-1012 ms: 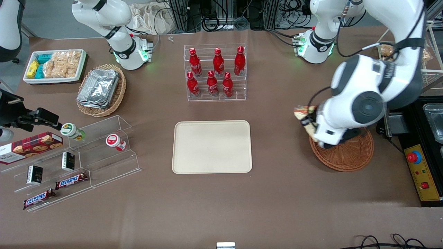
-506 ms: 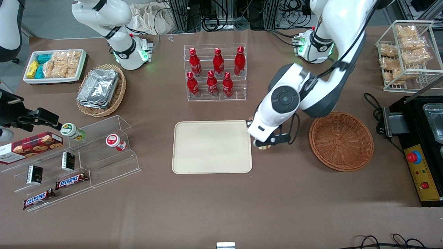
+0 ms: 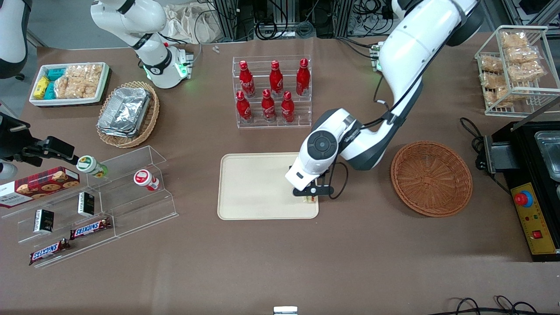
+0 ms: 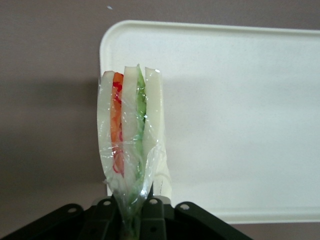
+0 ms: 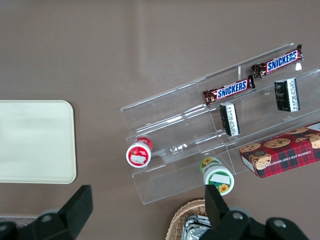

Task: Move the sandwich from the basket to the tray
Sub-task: 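Lower the sandwich onto the tray and open the left gripper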

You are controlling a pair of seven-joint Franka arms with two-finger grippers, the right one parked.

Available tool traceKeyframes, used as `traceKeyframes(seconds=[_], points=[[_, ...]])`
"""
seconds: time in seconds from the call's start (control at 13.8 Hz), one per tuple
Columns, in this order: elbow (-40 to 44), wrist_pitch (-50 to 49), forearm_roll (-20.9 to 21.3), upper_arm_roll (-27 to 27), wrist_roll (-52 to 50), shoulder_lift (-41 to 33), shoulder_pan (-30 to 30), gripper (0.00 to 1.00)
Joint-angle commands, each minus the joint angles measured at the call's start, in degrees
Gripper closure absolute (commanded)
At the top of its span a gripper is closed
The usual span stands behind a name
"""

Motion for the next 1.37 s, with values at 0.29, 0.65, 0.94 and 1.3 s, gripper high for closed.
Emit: traceKeyframes(seconds=[0.29,0.65,0.94,1.3], points=[[2.04,-0.03,2.97,-0.21,0.51,3.67,-0.83,0.00],[2.39,-10.08,4.65,-0.39,-1.43,-3.50,-0.75,0.00],[1.60,-19.70,5.45,-0.13,-0.37,-15.29,5.12,0.00],[1.78,-30.35,-0.17,-0.39,16.30,-24.26,16.28,0.00]])
